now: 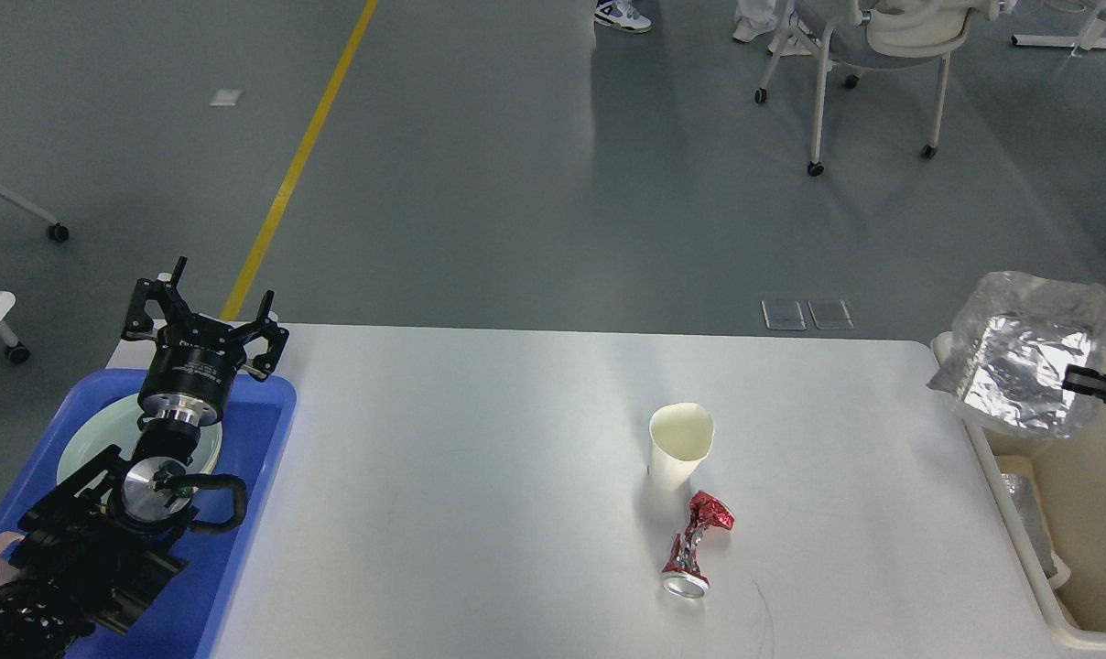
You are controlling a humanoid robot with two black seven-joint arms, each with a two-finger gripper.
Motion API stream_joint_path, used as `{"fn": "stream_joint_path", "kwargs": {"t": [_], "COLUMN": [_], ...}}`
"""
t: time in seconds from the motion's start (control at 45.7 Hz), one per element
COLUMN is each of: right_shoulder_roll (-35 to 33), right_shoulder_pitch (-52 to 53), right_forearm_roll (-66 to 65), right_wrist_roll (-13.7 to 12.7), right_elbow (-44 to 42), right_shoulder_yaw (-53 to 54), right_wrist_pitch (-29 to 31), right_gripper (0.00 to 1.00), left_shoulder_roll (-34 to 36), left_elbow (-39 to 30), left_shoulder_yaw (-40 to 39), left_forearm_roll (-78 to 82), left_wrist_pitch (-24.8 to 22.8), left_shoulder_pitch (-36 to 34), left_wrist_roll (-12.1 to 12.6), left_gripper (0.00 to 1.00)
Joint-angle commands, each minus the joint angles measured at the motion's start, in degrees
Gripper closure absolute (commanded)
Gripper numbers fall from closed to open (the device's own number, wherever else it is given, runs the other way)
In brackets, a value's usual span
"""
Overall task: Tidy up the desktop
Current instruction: 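Carry the foil packet to the bin and release it inside, then lower the right gripper to the white paper cup on the table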
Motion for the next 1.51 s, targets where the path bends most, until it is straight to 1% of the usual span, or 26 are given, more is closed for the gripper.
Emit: {"fn": "stream_joint_path", "kwargs": {"t": [0.0, 0.066, 0.153, 0.219, 0.285, 0.306, 0.328, 0.35, 0.372, 0.394, 0.635, 0.744, 0.876, 0.963, 1.116, 1.226, 1.291, 1.379, 1.445, 1.488], "right_shoulder_roll": [2.18, 5.08, 7.20, 8.52, 9.22, 9.40, 9.40, 9.40, 9.40, 9.49, 9.40, 9.57, 10.19, 11.24, 11.51, 13.52, 14.06, 13.53, 12.48, 10.64], "right_shoulder_pitch": [-12.86, -17.96, -23.77, -25.54, -25.63, -25.63, -25.63, -25.63, -25.63, -25.63, -24.14, -20.89, -14.21, -7.37, 5.65, 11.98, 15.41, 20.41, 24.89, 28.49], "right_forearm_roll": [7.25, 11.30, 13.59, 14.30, 14.30, 14.30, 14.30, 14.30, 14.30, 14.30, 14.30, 14.30, 14.12, 14.21, 14.12, 13.51, 13.33, 13.24, 13.16, 12.81], "right_wrist_roll": [-0.81, -1.34, -2.92, -4.41, -4.68, -4.68, -4.68, -4.68, -4.68, -4.68, -4.76, -4.77, -5.38, -5.29, -4.68, -4.68, -4.68, -4.68, -4.77, -4.94], "right_elbow": [-9.86, -15.48, -21.99, -23.14, -23.32, -23.23, -23.32, -23.32, -23.41, -23.41, -23.76, -23.76, -23.32, -23.23, -22.44, -21.21, -18.67, -11.30, -2.52, 4.59], "right_shoulder_yaw": [3.66, 3.76, 3.67, 4.02, 4.37, 4.54, 4.55, 4.46, 4.46, 4.46, 4.46, 4.46, 4.02, 4.02, 3.93, 3.58, 3.58, 3.58, 3.49, 3.49], "right_wrist_pitch": [-2.58, -2.58, -2.58, -2.67, -2.84, -2.76, -2.75, -2.58, -2.75, -2.67, -2.84, -2.67, -0.47, 4.61, 18.15, 23.52, 25.45, 27.74, 28.36, 28.36], "right_gripper": [1.00, 1.00, 1.00, 1.00, 1.00, 0.75, 0.20, 0.00, 0.06, 0.00, 0.00, 0.00, 0.00, 0.00, 0.00, 0.00, 0.00, 0.00, 0.00, 0.00], "left_shoulder_roll": [0.00, 0.00, 0.00, 0.00, 0.00, 0.00, 0.00, 0.00, 0.00, 0.00, 0.00, 0.00, 0.00, 0.00, 0.00, 0.00, 0.00, 0.00, 0.00, 0.00], "left_elbow": [0.00, 0.00, 0.00, 0.00, 0.00, 0.00, 0.00, 0.00, 0.00, 0.00, 0.00, 0.00, 0.00, 0.00, -0.09, -0.09, -0.09, -0.09, -0.09, -0.09], "left_shoulder_yaw": [0.00, 0.00, 0.00, 0.00, 0.00, 0.00, 0.00, 0.00, 0.00, 0.00, 0.00, 0.00, 0.00, 0.00, 0.00, 0.00, 0.00, 0.00, 0.00, 0.00], "left_forearm_roll": [-0.06, 0.03, -0.06, -0.06, 0.03, 0.03, 0.03, -0.06, -0.06, 0.03, -0.06, 0.03, -0.06, -0.06, 0.03, -0.06, 0.03, 0.03, -0.06, 0.03], "left_wrist_pitch": [0.00, 0.00, 0.00, 0.00, 0.00, 0.00, 0.00, 0.00, 0.00, 0.00, 0.00, 0.00, 0.00, 0.00, 0.00, 0.00, 0.00, 0.00, 0.00, 0.00], "left_shoulder_pitch": [0.00, 0.00, 0.00, 0.00, 0.00, 0.00, 0.00, 0.00, 0.00, 0.00, 0.00, 0.00, 0.00, 0.00, 0.00, 0.00, 0.00, 0.00, 0.00, 0.00], "left_wrist_roll": [0.01, 0.01, 0.01, 0.01, 0.01, 0.01, 0.01, 0.01, 0.01, 0.01, 0.01, 0.01, 0.01, 0.01, 0.10, 0.10, 0.10, 0.10, 0.01, 0.10], "left_gripper": [0.02, 0.02, 0.02, 0.02, 0.02, 0.02, 0.02, 0.02, 0.02, 0.02, 0.02, 0.02, 0.02, 0.02, 0.02, 0.02, 0.02, 0.02, 0.02, 0.02]}}
